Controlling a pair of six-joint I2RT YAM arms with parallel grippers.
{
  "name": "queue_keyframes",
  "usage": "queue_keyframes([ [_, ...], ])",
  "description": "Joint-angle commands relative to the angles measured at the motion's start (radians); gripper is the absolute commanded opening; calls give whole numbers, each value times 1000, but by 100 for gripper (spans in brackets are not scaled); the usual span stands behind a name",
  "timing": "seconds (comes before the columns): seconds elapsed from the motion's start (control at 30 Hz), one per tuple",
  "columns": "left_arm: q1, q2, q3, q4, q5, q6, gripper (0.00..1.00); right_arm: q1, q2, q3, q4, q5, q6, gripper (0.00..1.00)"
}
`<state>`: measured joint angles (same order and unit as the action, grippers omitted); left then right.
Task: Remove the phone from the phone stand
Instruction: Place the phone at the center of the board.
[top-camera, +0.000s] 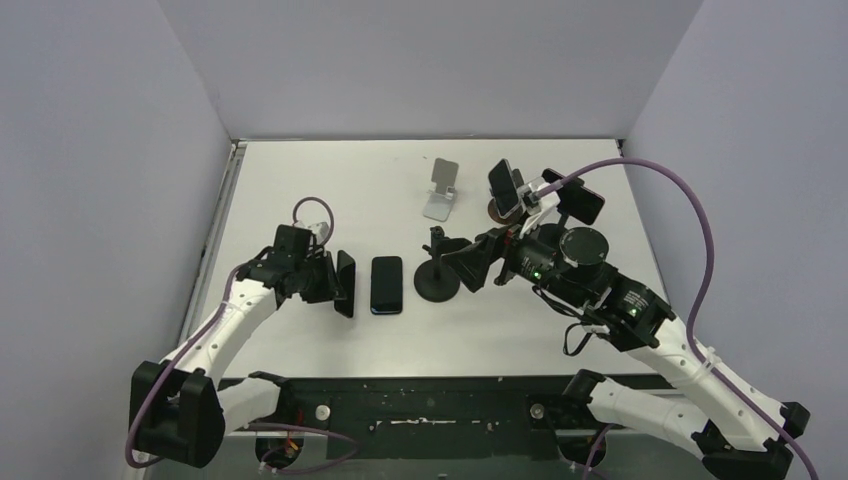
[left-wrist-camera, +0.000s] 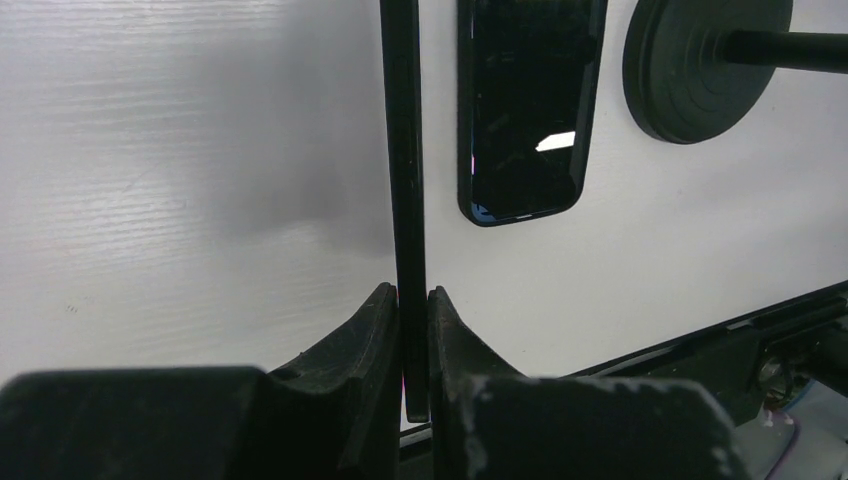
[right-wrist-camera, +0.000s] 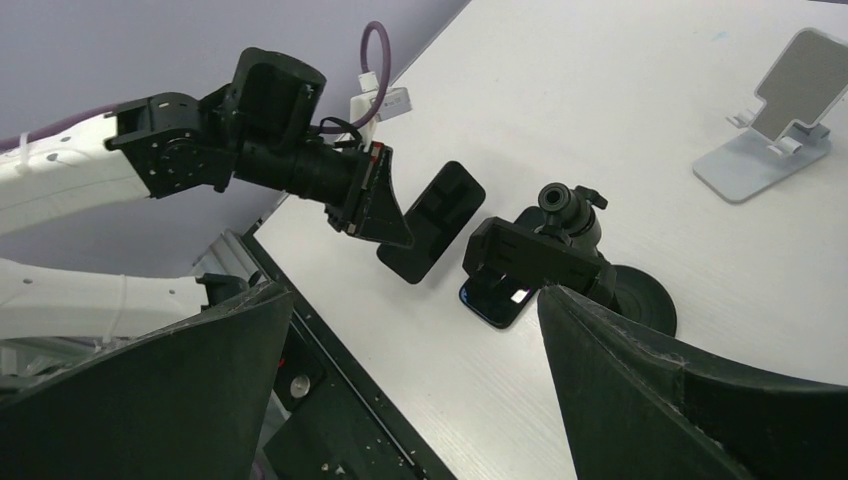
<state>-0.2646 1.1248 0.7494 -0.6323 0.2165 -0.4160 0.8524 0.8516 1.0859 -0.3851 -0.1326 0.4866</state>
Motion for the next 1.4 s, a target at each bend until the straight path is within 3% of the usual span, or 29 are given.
queue_keyframes([
  [0.0, 22, 24, -8, 159, 68, -18, 0, 11, -39, -26, 62, -19, -3, 100],
  [0.4, 34, 181, -9, 274, 114, -24, 0, 16, -52, -51, 64, -20, 23, 100],
  [0.93, 36, 253, -39, 321, 126, -40, 0, 17, -57, -45, 39, 18, 42, 100],
  [1.07, 36, 260, -43, 309, 98, -34, 11, 18, -57, -38, 15, 44, 43, 100],
  [1.37, 37, 260, -45, 284, 19, -33, 22, 19, -53, -33, 4, 65, 43, 100],
])
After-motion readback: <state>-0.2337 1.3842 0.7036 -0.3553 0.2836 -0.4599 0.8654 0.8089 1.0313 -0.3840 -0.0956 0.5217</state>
